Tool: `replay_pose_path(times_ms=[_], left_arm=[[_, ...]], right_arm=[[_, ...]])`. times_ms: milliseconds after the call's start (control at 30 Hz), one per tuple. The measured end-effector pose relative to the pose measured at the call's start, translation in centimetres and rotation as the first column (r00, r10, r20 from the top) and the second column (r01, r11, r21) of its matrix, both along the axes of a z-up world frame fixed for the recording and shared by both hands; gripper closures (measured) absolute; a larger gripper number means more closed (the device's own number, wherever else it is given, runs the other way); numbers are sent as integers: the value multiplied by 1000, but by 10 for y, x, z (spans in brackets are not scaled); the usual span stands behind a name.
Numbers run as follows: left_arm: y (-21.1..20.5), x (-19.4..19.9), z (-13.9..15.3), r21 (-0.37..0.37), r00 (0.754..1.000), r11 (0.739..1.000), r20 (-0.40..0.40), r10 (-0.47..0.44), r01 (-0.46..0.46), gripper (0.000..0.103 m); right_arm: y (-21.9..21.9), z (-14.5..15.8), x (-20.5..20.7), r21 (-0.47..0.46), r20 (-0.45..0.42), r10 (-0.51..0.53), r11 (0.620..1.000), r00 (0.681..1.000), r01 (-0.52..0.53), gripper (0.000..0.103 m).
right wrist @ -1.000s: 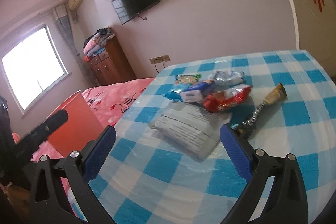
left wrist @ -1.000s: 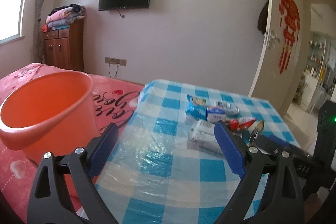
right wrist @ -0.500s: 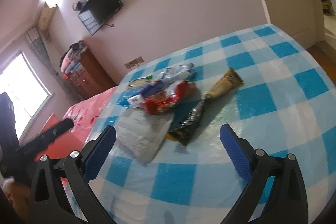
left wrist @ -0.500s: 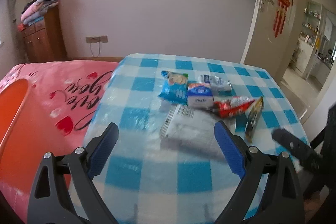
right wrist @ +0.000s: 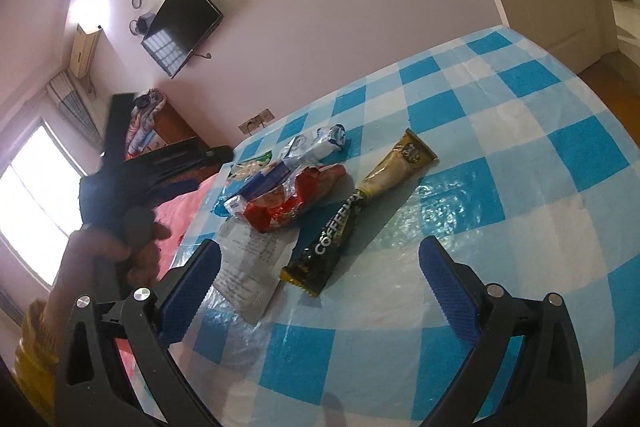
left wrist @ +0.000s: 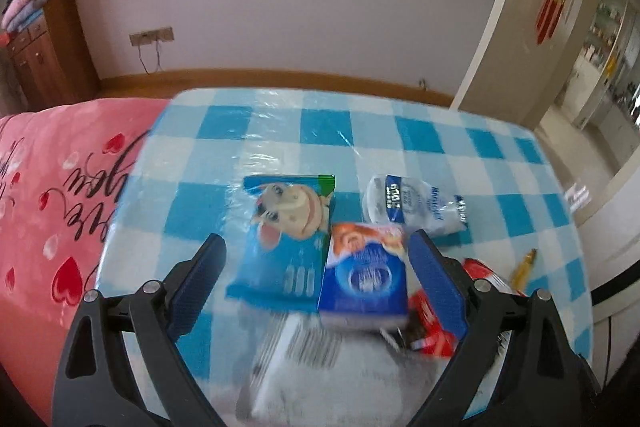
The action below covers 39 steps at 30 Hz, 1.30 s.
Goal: Collect trash
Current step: 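Grasp the blue cartoon snack packet with the left gripper while the right grasps the blue tissue pack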
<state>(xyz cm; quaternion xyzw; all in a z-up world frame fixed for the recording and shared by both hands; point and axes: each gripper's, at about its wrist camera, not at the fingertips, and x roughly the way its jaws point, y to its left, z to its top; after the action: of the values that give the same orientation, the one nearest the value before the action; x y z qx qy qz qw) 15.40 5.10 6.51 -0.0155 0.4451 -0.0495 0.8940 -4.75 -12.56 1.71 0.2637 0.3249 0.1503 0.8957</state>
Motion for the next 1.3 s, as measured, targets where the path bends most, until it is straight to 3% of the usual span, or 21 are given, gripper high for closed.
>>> replay_pose_path(times_ms=[433,633,700,767,1300], left_arm=[[11,53,-38,51,991,997,-113,71,-65,11],[14,54,-42,6,987,996,-134,91,-91,38],[11,51,-41,6,988,997,-131,82,-82,48],[6,45,-40,14,989,997,-129,72,-71,51],[-55,-53,-41,-30,978,990,-154,-138,134,55]], right_arm=[[-7,-8,7,47,-30,24,999,999,-23,5],[-9,-9,8,68,-34,33,997,999,-30,5],[-10,-8,7,67,-32,31,997,999,-29,5],[-11,-7,7,62,-31,29,998,999,-27,5],[-25,-13,11,63,-78,11,998,997,-6,5]])
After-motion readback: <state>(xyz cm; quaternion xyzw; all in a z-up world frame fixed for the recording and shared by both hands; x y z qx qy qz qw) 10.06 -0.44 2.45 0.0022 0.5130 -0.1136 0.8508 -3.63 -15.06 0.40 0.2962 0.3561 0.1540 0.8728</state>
